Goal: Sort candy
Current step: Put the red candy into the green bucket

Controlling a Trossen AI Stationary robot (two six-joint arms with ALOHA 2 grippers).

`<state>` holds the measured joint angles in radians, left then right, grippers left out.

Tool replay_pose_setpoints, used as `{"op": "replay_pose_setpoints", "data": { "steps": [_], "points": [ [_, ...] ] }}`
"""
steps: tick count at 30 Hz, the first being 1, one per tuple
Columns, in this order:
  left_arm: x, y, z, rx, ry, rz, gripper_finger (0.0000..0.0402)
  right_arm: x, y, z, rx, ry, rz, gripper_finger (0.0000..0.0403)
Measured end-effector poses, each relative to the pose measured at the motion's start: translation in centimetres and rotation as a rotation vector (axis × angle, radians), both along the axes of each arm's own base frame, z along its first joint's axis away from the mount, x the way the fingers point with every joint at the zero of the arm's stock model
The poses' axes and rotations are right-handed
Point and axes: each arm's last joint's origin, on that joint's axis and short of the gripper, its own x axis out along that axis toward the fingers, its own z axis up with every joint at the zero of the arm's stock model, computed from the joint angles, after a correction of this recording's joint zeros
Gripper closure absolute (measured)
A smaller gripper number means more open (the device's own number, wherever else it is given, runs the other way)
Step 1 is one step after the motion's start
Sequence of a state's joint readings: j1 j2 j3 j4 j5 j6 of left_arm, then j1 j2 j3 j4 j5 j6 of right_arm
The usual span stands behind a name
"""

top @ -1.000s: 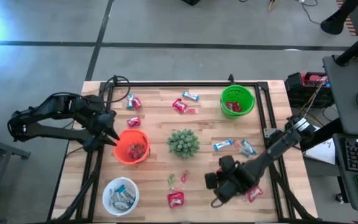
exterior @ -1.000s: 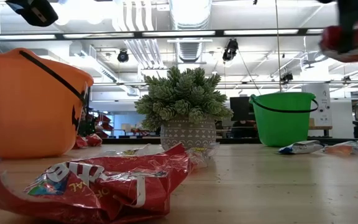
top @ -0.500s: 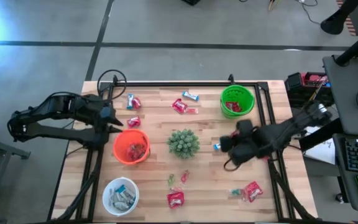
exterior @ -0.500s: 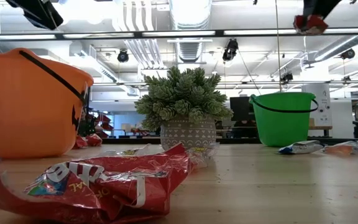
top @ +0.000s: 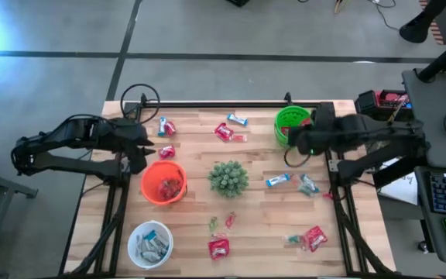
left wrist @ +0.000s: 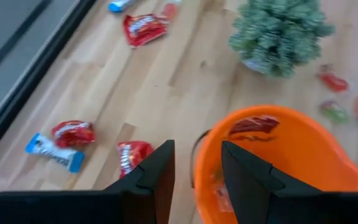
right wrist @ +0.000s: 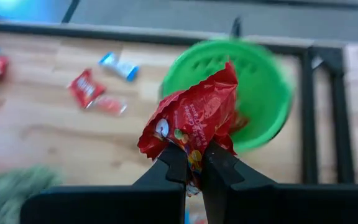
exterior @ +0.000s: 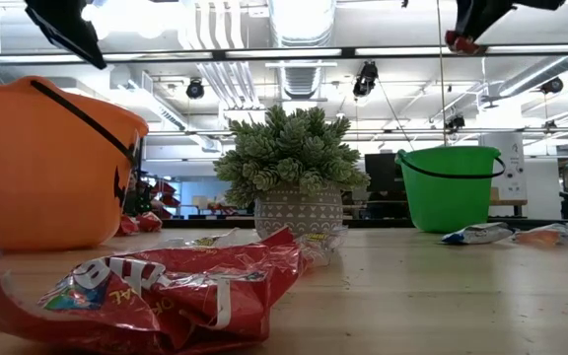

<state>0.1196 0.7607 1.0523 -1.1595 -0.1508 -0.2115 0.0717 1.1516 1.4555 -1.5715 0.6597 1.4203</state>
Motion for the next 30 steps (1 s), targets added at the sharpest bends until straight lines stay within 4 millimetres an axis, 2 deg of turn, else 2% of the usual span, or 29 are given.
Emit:
{"op": "replay_pose_setpoints", "data": {
  "steps": [7, 14, 22, 30],
  "points": [
    [0.5, 0.1, -0.1, -0.026, -0.009, 0.073, 0.0288, -0.6, -3.8, 0.1, -0.031, 0.104, -0.074, 0.0390],
    [0.9, 0.4, -0.1, 0.013, -0.007, 0.143, 0.0288, -0.5, -6.8, -0.2, -0.039, 0.169, -0.122, 0.0390],
    [0.9, 0.5, -0.2, 0.028, 0.006, 0.166, 0.0288, 0.6, -9.5, -1.4, -0.006, 0.240, -0.099, 0.0390],
    [0.6, 0.5, -0.4, 0.025, 0.032, 0.170, 0.0288, 0.8, -11.1, -3.5, 0.085, 0.257, -0.080, 0.0390]
  ]
}}
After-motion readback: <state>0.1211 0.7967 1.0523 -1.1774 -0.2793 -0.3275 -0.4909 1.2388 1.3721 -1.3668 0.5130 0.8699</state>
